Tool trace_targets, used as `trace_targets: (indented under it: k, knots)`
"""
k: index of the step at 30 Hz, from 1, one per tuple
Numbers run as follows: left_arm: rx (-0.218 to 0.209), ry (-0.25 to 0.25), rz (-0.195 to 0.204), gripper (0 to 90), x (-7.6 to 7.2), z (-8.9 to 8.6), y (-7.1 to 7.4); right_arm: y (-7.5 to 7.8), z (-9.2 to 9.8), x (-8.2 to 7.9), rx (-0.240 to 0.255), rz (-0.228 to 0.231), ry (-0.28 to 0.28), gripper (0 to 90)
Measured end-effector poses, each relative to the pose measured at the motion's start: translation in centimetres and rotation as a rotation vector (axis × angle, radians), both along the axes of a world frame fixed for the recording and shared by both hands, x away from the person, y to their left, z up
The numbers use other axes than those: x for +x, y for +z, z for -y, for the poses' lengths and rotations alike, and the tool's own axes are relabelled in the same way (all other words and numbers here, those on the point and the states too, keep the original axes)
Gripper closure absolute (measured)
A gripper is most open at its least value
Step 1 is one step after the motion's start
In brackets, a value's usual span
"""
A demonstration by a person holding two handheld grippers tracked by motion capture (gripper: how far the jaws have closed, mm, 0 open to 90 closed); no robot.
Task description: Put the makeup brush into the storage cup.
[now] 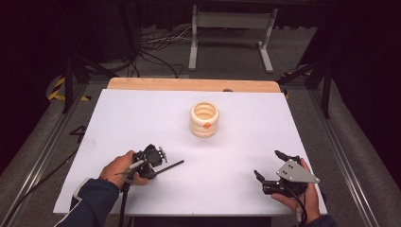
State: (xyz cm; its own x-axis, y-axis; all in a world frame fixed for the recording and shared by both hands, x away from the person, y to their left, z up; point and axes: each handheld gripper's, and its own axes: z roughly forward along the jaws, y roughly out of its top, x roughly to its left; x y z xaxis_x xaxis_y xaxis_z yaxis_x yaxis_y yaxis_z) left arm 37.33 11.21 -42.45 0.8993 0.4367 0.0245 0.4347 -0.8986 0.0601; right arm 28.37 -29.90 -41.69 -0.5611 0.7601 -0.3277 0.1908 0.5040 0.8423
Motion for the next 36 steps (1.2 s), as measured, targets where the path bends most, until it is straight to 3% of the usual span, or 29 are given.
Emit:
trace_targets:
  k: [3,7,11,16,17,23,29,36]
  knots:
    - [0.039,-0.031,-0.013,83.8,0.2,0.5,0.1,-0.1,-0.1,0.0,-0.007,-0.005,0.006,8.7]
    - [0.033,-0.045,0.0,84.1,0.0,0.4,0.1,-0.1,-0.3,0.0,-0.009,-0.007,0.007,8.7]
    - [-0.048,-0.037,-0.022,84.1,0.2,-0.4,0.5,0.1,-0.8,-0.1,-0.035,0.012,0.009,8.7]
    - [-0.089,-0.051,-0.018,84.1,0.3,-0.3,2.1,0.7,-2.2,-0.4,-0.061,0.05,0.042,10.5]
    - [-0.106,-0.049,-0.011,84.1,0.4,-0.1,2.6,0.8,-2.5,-0.5,-0.066,0.058,0.05,11.1]
    - [-0.104,-0.096,-0.009,84.1,0.9,2.1,4.1,1.0,-5.7,-0.8,-0.148,0.128,0.113,18.4]
    - [-0.105,-0.133,-0.01,84.0,1.3,4.7,4.9,0.9,-8.2,-1.0,-0.204,0.171,0.162,26.5]
    - [-0.1,-0.17,-0.024,84.0,1.5,7.2,5.4,0.3,-11.0,-1.0,-0.304,0.212,0.213,28.1]
